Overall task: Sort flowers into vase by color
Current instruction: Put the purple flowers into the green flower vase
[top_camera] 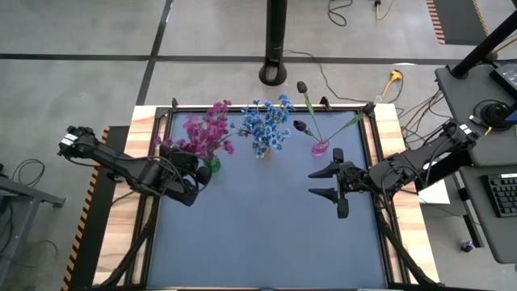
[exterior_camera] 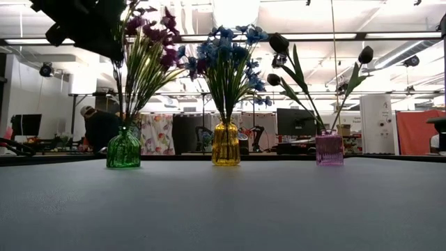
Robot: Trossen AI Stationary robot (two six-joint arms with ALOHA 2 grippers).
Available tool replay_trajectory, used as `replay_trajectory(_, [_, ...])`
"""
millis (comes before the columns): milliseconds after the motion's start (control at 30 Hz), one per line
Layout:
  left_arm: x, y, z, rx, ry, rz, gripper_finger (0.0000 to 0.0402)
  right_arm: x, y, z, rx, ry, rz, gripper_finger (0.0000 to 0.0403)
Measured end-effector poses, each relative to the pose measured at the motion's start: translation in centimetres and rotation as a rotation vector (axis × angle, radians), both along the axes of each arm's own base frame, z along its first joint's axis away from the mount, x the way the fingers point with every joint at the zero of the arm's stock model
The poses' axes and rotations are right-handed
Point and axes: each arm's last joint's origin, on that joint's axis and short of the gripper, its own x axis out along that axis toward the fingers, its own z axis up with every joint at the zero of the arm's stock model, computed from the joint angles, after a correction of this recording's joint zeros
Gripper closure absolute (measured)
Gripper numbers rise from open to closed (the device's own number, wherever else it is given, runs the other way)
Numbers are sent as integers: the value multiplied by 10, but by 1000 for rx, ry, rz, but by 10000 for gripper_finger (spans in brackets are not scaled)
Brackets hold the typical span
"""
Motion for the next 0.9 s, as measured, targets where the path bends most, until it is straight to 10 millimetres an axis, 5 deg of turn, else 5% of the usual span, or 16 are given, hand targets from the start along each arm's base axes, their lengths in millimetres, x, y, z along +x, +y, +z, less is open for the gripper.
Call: replay_trajectory(900, [-2,1,-21,-19,-3,12,393,0,0,0,0,0,0,213])
